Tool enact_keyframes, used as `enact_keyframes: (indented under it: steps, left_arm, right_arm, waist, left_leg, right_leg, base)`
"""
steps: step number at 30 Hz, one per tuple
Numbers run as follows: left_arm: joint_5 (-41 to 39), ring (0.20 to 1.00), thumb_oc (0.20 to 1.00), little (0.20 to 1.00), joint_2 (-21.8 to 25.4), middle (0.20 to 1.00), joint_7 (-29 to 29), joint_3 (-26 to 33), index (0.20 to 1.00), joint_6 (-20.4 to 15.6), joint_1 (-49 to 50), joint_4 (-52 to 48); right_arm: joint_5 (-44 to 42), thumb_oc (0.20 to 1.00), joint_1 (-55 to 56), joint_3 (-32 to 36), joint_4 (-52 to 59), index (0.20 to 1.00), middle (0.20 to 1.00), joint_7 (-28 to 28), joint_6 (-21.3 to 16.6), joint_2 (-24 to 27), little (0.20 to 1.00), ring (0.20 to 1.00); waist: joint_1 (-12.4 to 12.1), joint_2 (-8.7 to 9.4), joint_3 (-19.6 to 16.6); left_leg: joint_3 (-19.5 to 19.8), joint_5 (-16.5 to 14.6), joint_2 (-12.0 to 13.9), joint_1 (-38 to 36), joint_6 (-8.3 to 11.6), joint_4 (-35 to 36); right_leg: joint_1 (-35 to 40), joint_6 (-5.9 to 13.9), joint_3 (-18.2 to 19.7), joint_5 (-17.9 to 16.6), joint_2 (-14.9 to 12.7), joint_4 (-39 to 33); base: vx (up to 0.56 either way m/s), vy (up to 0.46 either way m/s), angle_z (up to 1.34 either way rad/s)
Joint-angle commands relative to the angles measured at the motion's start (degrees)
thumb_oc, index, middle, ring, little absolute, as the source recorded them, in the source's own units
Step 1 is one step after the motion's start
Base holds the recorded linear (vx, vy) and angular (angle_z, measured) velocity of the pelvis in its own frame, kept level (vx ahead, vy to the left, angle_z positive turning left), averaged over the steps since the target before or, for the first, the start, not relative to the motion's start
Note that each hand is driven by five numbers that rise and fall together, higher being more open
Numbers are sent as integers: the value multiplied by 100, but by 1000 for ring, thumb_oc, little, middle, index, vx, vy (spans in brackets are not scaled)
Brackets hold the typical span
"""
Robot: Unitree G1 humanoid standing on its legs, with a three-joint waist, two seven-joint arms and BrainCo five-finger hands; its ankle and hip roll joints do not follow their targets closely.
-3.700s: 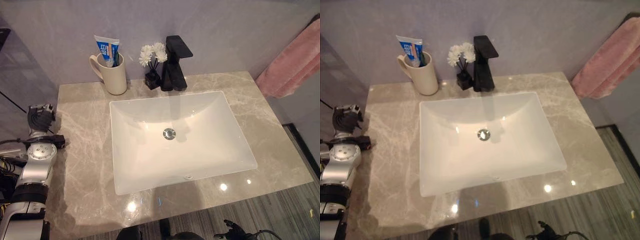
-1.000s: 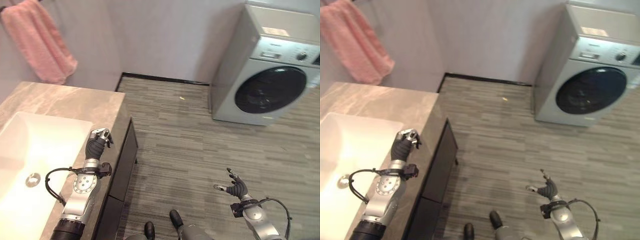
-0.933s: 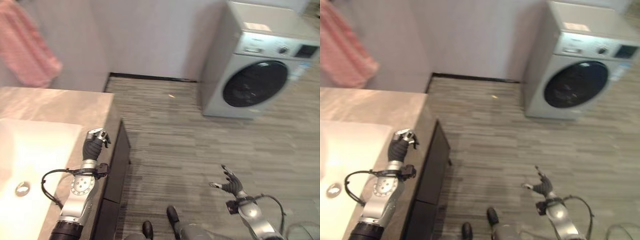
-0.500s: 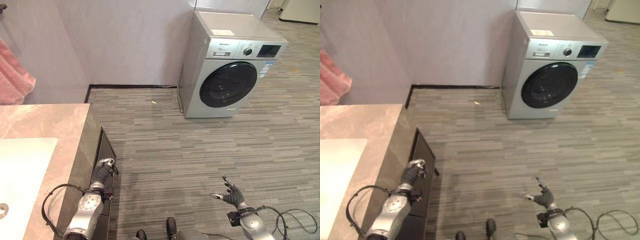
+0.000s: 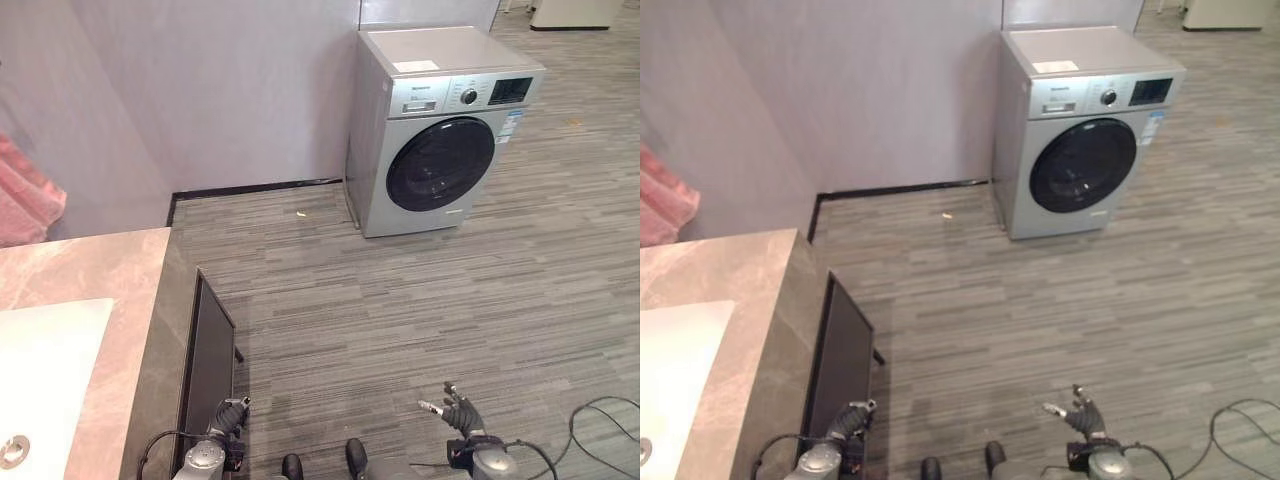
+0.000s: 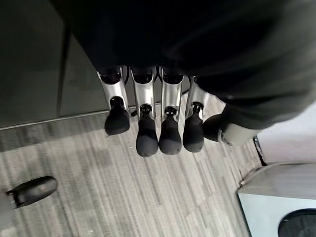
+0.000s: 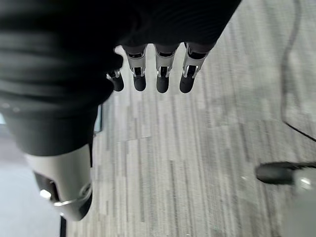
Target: Put brush and paste in cup on sink, flatten towel.
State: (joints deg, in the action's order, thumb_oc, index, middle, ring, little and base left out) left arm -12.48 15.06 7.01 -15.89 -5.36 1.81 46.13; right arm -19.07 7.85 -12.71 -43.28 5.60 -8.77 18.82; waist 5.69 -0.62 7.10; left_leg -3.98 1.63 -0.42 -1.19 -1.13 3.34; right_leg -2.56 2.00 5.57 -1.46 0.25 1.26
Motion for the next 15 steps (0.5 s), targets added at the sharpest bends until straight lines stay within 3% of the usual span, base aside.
enact_keyframes:
  steps: [1, 6, 15]
  left_arm:
    - [33, 200, 200, 200, 271, 200, -44, 233, 200, -274, -49, -325]
    - [-111, 200, 200, 200, 419, 200, -37, 256, 200, -303, -27, -939]
    - [-14, 200, 200, 200, 353, 200, -78, 161, 200, -278, -46, -920]
  right_arm:
    - [-176, 1000, -192, 46, 394, 1000, 1000, -104, -240, 112, 1000, 1000]
    - [-434, 1000, -235, 213, 677, 1000, 1000, -115, -337, 151, 1000, 1000]
    - [-721, 1000, -237, 265, 433, 1000, 1000, -137, -341, 10, 1000, 1000]
  waist:
    - [-39, 145, -204]
    - [-102, 247, 80]
    - [-155, 318, 44]
  left_leg:
    - [1, -300, -157, 38, 1, -288]
    - [12, -723, -237, 505, -61, -1306]
    - [33, -918, -303, 568, -111, -1562]
  right_leg:
    - [296, 146, 67, 513, 235, 290]
    - [-103, 95, -86, 908, 236, 1239]
    - [36, 102, -68, 905, 181, 1095]
  base:
    - [0, 0, 0]
    - [-65, 8, 0]
    - [36, 12, 3]
